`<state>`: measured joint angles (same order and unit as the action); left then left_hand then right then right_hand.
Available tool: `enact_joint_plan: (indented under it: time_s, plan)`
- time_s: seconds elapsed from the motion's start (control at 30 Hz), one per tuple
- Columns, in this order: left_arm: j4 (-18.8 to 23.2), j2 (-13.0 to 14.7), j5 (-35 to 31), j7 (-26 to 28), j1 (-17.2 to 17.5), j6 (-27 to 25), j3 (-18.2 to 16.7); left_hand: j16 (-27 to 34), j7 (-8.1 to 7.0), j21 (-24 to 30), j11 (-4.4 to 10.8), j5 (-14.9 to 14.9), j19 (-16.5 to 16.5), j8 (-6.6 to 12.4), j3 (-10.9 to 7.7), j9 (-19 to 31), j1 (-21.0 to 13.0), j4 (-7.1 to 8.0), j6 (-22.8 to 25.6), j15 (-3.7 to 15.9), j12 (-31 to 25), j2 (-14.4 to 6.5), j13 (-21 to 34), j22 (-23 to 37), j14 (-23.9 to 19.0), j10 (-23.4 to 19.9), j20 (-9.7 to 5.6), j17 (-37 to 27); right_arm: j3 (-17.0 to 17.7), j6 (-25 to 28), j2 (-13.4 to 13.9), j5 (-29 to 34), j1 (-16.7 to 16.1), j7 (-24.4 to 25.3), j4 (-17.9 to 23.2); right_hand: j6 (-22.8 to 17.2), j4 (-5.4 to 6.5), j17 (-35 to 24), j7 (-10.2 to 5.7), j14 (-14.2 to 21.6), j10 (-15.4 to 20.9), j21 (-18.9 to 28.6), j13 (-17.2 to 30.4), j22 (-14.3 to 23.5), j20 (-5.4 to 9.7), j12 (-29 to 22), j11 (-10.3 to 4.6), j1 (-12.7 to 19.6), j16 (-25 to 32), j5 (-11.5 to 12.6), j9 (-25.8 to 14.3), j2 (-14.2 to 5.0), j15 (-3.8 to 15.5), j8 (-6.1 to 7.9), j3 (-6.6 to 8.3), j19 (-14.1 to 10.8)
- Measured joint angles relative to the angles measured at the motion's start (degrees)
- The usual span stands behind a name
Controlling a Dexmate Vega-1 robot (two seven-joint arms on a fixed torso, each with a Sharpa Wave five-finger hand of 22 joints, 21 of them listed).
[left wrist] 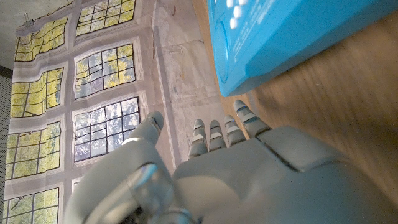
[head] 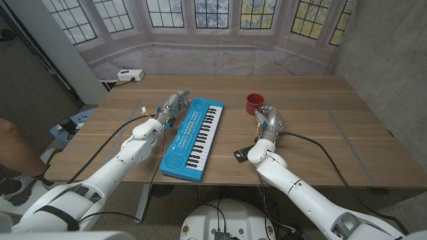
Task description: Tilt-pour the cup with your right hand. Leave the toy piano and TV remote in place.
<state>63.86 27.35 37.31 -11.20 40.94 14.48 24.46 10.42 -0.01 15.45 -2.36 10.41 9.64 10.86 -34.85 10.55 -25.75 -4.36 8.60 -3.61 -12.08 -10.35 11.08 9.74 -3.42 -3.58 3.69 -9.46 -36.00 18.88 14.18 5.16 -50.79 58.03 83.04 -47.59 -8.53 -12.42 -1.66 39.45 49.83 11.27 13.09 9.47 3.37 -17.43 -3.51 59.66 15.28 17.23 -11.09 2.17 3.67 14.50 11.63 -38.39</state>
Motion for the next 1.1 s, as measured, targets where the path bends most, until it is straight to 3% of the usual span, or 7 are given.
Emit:
enact_joint_plan:
  time_s: [0.57, 1.1]
  plan:
    - [-3.3, -1.0, 0.1, -1.6, -2.0, 0.4, 0.3, 0.0, 0.0, -0.3, 0.0, 0.0, 0.2, 0.0, -0.24, 0.0, -0.2, -0.24, 0.0, 0.01, 0.0, -0.2, 0.0, 0.0, -0.6, 0.0, 0.2, 0.0, -0.4, 0.9, -0.2, 0.1, 0.9, 0.2, -0.7, -2.2, 0.0, -0.2, -0.19, 1.6, 1.6, 0.0, 0.6, 0.0, 0.22, -1.3, -0.43, 0.2, 0.4, 0.0, 0.0, -0.22, 0.4, 0.32, 0.0, -1.0]
    - [-5.1, -1.6, 0.0, -2.5, -2.9, 0.9, 0.4, 0.0, 0.0, -0.6, 0.0, 0.0, 0.4, 0.0, 0.0, 0.0, -0.2, -0.48, 0.0, -0.18, 0.0, -0.2, 0.0, 0.0, -0.8, 0.0, 0.41, 0.0, -0.2, 2.7, 0.9, 0.2, 0.3, -0.1, 1.6, -3.1, 0.25, -0.8, -0.69, 2.2, 2.0, 0.0, 1.2, 0.0, 0.63, -1.4, -0.74, 0.8, 0.9, 0.0, 0.0, -0.75, 0.4, 0.32, -0.25, -1.4]
